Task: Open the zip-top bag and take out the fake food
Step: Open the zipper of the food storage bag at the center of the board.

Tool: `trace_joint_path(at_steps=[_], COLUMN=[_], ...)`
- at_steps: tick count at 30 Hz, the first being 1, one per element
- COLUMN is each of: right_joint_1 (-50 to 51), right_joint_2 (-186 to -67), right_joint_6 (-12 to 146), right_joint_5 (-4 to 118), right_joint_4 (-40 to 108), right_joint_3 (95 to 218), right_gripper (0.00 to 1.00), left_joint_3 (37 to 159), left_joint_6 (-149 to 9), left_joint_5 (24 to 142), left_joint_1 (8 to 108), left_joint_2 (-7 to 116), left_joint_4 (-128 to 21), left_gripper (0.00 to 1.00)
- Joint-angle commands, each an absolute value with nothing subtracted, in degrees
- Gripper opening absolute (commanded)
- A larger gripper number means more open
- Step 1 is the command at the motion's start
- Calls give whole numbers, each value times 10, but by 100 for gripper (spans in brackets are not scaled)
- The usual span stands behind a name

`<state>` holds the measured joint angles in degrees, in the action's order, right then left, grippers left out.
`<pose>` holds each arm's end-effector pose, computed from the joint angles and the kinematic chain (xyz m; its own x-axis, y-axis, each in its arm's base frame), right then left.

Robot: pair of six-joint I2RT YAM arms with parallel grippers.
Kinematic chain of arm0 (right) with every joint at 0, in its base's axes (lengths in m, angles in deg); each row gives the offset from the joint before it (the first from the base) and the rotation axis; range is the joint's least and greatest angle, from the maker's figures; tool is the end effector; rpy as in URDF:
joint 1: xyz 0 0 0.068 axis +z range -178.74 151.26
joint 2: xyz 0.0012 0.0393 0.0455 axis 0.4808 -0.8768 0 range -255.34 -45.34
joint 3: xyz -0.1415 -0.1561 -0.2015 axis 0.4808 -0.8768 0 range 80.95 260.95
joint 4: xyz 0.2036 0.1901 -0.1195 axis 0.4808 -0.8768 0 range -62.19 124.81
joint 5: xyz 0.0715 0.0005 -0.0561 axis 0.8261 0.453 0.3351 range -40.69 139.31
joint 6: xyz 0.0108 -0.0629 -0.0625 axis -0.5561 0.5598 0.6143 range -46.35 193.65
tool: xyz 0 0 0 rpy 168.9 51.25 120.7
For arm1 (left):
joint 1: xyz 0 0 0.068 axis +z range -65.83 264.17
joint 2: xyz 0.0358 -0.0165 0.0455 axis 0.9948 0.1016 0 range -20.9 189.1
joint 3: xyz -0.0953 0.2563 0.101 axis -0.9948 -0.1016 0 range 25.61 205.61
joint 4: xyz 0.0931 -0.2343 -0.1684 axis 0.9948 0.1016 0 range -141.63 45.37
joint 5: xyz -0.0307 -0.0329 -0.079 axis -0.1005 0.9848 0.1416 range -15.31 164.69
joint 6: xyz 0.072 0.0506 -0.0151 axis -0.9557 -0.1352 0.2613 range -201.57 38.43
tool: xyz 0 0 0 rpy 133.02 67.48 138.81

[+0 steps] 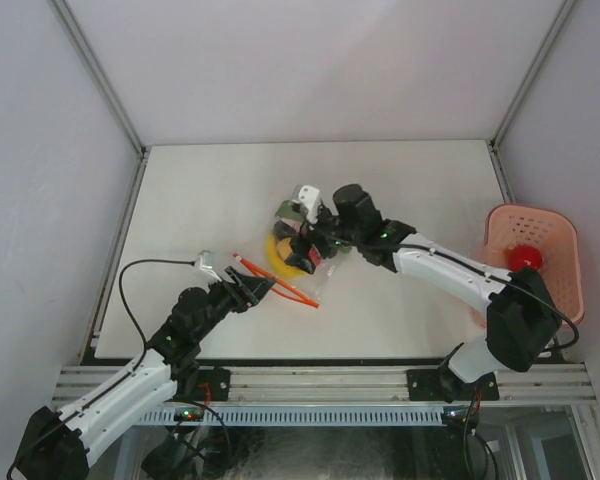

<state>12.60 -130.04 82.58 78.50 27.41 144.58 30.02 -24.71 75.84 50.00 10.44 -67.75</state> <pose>0.2831 0.3007 0.2793 -0.2141 -0.3688 -0.9045 -0.9432 0.3187 0.0933 0.1761 -0.1214 0.1546 -0.5686 -0.6258 -0.5339 0.1859 0.5344 -0.8245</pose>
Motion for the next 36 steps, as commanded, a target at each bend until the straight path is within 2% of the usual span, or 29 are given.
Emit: trace_joint_path(at_steps=[1,8,12,14,23,36], right_joint_1=[189,216,227,230,240,254], right_joint_2=[-1325,-1367,-1374,-1376,-1388,-1391], right_joint_6=[832,831,842,842,835,838], right_joint_5=[623,557,547,545,541,564], right_joint_4=[330,337,332,332,330,319], right_joint_3=[1449,1450,1449,1449,1449,1451], right_gripper=[99,94,81,79,77,76], left_joint_3=[318,316,311,317,335,310], left_joint_6=[-258,-257,-251,-251,-252,-228], left_joint_5=[711,680,668,667,678,687], left_joint_1=[498,498,498,498,498,498], left_joint_2=[79,32,26,35,87,84], left_joint_4=[-610,-530,-526,-522,-520,-556], left_gripper=[72,68,58,57,56,54])
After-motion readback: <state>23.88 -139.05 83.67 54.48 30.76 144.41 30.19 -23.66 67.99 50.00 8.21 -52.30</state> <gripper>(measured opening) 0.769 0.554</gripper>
